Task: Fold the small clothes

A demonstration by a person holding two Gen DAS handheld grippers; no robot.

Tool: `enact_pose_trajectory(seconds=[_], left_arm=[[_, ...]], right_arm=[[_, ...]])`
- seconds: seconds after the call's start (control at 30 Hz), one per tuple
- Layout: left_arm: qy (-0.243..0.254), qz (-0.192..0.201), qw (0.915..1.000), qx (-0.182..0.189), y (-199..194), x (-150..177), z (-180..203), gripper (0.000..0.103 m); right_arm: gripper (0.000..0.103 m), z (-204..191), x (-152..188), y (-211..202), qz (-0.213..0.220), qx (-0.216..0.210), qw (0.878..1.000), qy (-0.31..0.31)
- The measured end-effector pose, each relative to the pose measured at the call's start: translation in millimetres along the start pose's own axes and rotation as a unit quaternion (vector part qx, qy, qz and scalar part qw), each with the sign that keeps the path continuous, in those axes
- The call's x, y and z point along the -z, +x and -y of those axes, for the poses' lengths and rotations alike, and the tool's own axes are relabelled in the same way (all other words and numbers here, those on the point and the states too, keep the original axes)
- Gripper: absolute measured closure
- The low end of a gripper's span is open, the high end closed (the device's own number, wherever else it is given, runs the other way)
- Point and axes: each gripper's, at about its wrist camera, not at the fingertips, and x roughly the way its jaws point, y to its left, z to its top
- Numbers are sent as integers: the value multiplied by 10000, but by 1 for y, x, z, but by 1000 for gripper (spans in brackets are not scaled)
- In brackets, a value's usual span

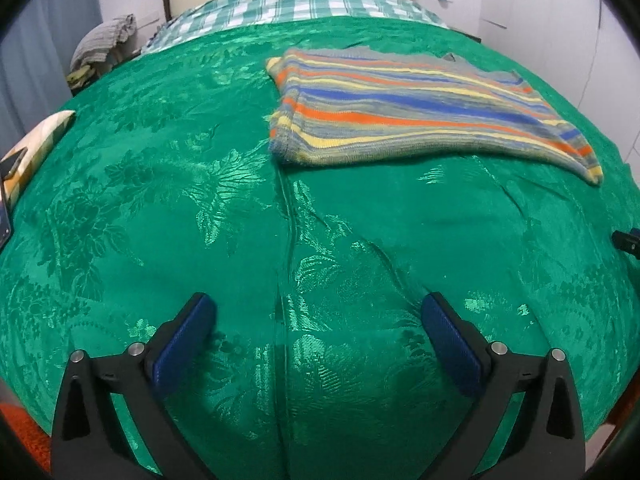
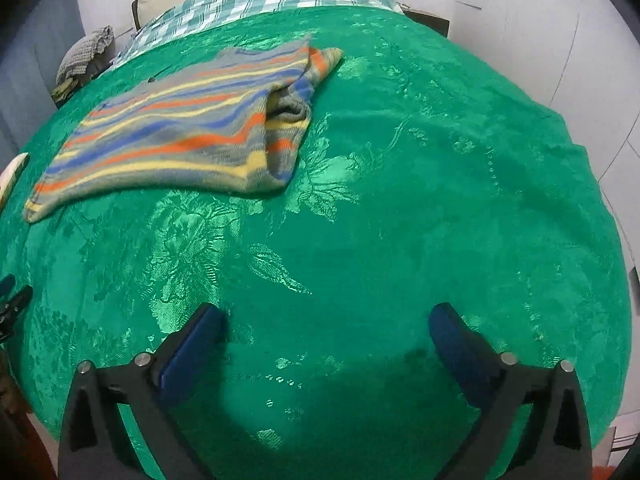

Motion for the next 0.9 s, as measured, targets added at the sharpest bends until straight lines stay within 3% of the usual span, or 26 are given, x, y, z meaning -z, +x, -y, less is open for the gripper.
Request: enact_pose_trajectory(seconds=[0.9], left_arm=[[45,105,9999,-82,1,6,6,1]], right_arm=[[0,-2,4,3,34,70,9999,-76]])
